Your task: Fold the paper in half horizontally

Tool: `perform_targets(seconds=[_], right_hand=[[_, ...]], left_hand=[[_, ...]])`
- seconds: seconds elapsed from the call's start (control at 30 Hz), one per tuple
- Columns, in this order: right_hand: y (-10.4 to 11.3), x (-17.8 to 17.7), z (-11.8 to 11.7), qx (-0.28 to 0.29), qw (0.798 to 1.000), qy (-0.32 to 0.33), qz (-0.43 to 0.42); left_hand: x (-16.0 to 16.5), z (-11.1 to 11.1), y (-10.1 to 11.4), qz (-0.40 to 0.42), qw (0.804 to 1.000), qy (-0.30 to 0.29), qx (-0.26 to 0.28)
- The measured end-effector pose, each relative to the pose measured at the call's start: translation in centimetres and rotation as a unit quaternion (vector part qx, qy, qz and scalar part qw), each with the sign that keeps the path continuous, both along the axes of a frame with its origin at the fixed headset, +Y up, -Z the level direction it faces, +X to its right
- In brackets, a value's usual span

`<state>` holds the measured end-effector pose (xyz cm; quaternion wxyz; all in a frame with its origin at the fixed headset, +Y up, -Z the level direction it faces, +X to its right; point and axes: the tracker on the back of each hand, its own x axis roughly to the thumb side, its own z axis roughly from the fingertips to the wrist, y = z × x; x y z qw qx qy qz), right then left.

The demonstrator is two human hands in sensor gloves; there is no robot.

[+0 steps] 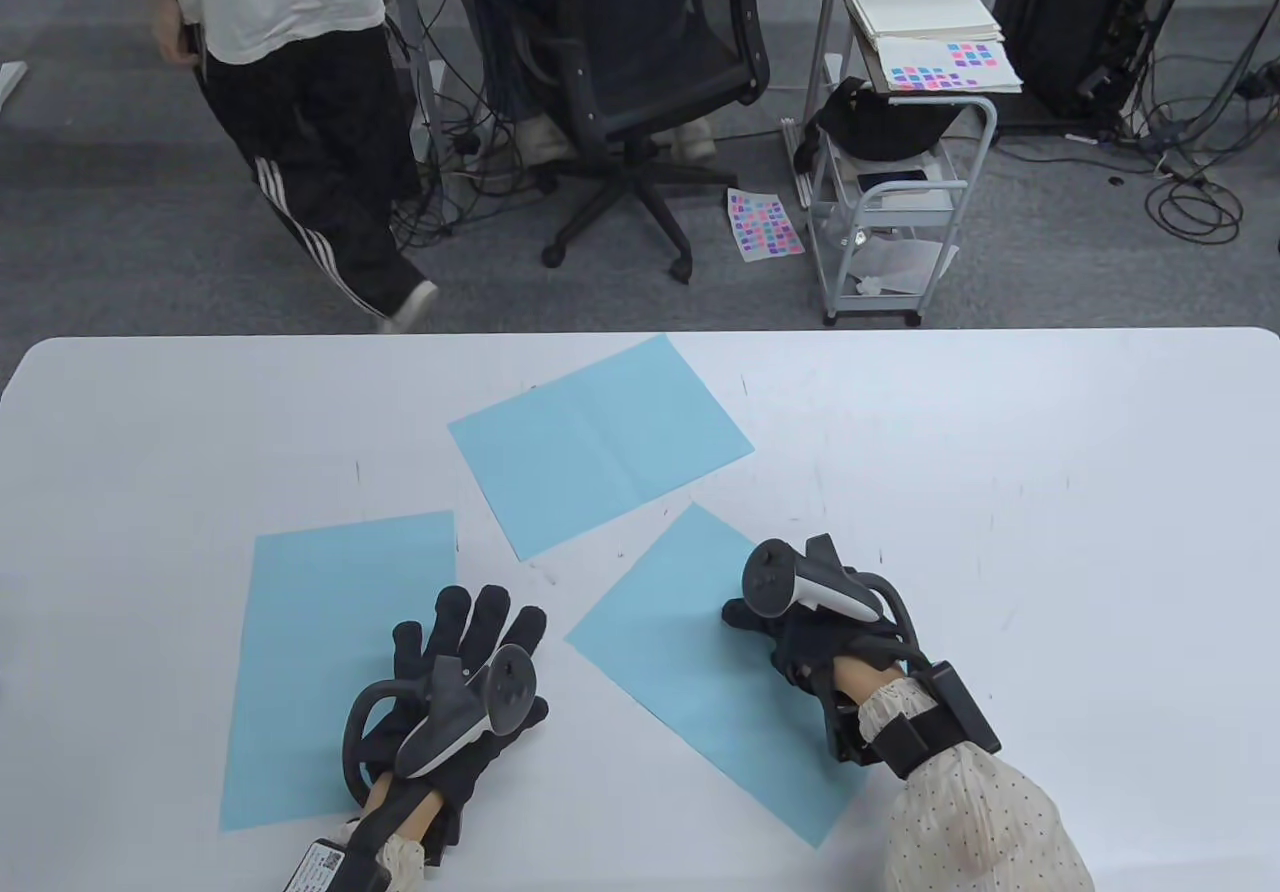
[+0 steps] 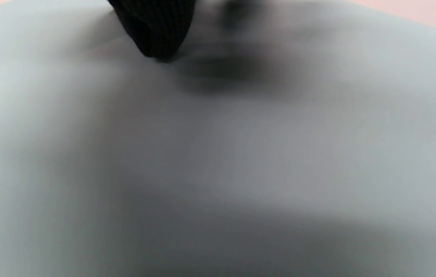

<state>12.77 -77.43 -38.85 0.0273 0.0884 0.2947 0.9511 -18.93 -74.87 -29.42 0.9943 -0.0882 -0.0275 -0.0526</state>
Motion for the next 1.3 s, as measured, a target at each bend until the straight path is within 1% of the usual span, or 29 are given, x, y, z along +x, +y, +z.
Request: perform_targets(seconds=[0.1, 0.27, 0.4, 0.63, 0.87, 0.97, 1.1, 1.2, 1.3], right_hand=[[-0.1, -0.1, 0.3, -0.013, 1.000, -0.016, 0.005], [-0.1, -0.7, 0.6, -0.014, 0.999, -0.031, 0.018], [-0.2, -1.2, 0.8, -0.017, 0.998, -0.056, 0.012], [-0.4, -2.4, 1.6, 0.006, 0.998, -0.064, 0.008], [-0.4, -2.6, 2.3, 0.011, 0.996, -0.083, -0.002], [-0.2, -2.1, 2.4, 0.019, 0.996, -0.083, -0.006], [1.0, -0.7, 3.0, 0.069, 0.992, -0.087, -0.063], [2.1, 1.1, 4.1, 0.090, 0.989, -0.084, -0.085], [2.3, 3.1, 5.4, 0.090, 0.988, -0.062, -0.107]], left_hand=[[0.0, 0.0, 0.0, 0.002, 1.000, 0.000, -0.001], [0.0, 0.1, -0.1, 0.009, 1.000, -0.003, -0.002], [0.0, 0.1, -0.1, 0.015, 1.000, -0.004, -0.001], [-0.2, 0.1, -0.1, 0.018, 1.000, -0.002, -0.002], [-0.2, 0.1, -0.1, 0.019, 1.000, -0.002, -0.004], [-0.2, 0.1, -0.1, 0.021, 1.000, -0.004, -0.005], [-0.3, 0.0, -0.3, 0.032, 0.999, -0.007, -0.011], [-0.4, -0.1, -0.4, 0.029, 0.999, -0.006, -0.015], [-0.4, -0.1, -0.5, 0.031, 0.999, -0.007, -0.021]])
